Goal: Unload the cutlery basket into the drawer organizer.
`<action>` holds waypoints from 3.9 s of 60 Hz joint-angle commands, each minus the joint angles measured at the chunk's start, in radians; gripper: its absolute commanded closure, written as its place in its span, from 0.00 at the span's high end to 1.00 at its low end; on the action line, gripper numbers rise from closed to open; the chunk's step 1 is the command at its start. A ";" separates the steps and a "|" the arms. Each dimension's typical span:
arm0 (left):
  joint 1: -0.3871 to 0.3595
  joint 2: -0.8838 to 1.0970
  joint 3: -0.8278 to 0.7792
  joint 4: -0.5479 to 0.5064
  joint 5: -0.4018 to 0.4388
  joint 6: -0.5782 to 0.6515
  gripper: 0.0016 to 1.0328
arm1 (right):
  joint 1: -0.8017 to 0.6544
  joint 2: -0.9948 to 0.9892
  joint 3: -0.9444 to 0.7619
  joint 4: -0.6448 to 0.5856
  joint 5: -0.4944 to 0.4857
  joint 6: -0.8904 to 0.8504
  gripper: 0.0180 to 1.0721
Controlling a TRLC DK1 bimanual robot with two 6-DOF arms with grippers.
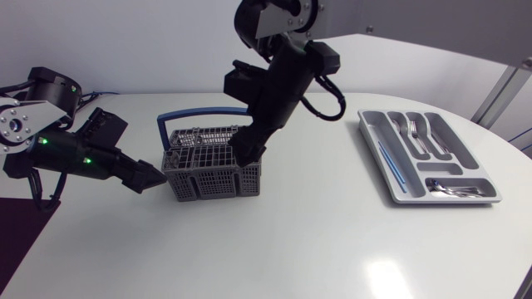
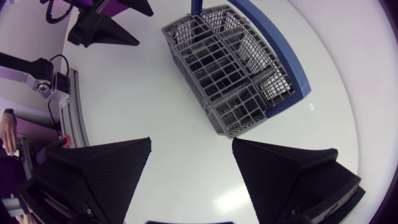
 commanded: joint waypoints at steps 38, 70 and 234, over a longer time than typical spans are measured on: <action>0.047 -0.068 -0.090 0.025 0.049 0.097 0.95 | 0.073 0.209 0.251 0.061 -0.079 0.333 0.90; 0.067 -0.114 -0.143 0.068 0.073 0.115 0.95 | 0.109 0.387 0.415 0.126 -0.131 0.495 0.86; 0.104 -0.144 -0.208 0.114 0.111 0.144 0.95 | 0.162 0.321 0.082 0.558 0.025 0.629 0.35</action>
